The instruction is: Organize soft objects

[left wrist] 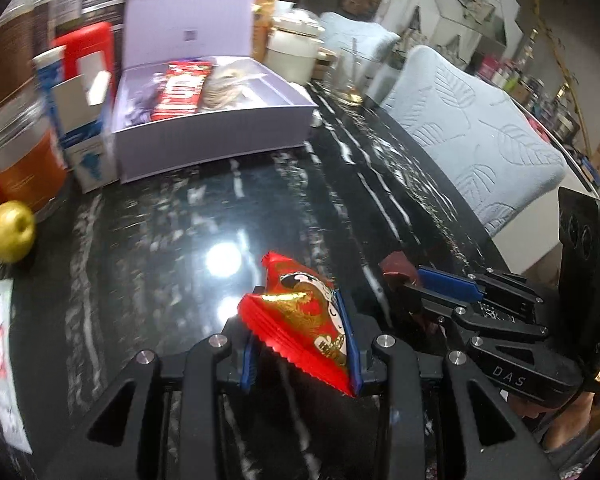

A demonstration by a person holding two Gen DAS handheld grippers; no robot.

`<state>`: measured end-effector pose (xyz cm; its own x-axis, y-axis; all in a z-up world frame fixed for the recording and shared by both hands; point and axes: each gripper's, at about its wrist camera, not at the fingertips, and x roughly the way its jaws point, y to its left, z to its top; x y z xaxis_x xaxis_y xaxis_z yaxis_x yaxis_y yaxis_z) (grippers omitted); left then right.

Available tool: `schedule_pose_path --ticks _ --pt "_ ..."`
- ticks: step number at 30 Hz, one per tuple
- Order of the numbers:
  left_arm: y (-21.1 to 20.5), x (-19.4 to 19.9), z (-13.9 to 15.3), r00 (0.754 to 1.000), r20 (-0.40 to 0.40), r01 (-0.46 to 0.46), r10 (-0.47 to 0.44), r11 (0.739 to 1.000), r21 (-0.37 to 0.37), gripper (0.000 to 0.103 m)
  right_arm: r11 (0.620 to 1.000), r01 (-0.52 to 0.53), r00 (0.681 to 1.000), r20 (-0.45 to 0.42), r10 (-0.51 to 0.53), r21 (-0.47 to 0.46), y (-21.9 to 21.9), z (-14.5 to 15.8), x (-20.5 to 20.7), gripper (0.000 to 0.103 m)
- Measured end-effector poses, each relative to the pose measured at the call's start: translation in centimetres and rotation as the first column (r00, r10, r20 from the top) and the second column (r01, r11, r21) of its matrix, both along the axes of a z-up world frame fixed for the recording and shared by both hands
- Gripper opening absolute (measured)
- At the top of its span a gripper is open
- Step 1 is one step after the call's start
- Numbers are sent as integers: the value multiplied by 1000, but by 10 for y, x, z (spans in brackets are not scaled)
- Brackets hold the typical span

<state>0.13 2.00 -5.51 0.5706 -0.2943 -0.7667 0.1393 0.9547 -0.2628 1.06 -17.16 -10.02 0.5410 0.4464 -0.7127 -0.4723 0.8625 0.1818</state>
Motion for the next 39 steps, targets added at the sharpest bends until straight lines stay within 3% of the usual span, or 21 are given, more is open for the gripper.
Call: schedule_pose_path --ticks 9,17,22,31,39 --pt "39 -16 5 995 6 -95 95 995 -18 34 993 -118 993 12 118 10 44 5 -9 27" --pt "61 -13 16 993 44 -114 114 993 -12 33 980 -195 981 19 194 36 82 16 -13 27" --pt "70 -3 17 992 61 -115 115 993 -10 33 982 -187 982 37 186 30 93 25 -7 27" --pt "87 -10 12 992 37 -114 117 990 -80 33 992 -123 992 22 123 13 86 24 2 27" --pt "85 -29 24 994 36 -102 104 993 -50 33 996 -88 996 -16 88 19 78 16 -7 27"
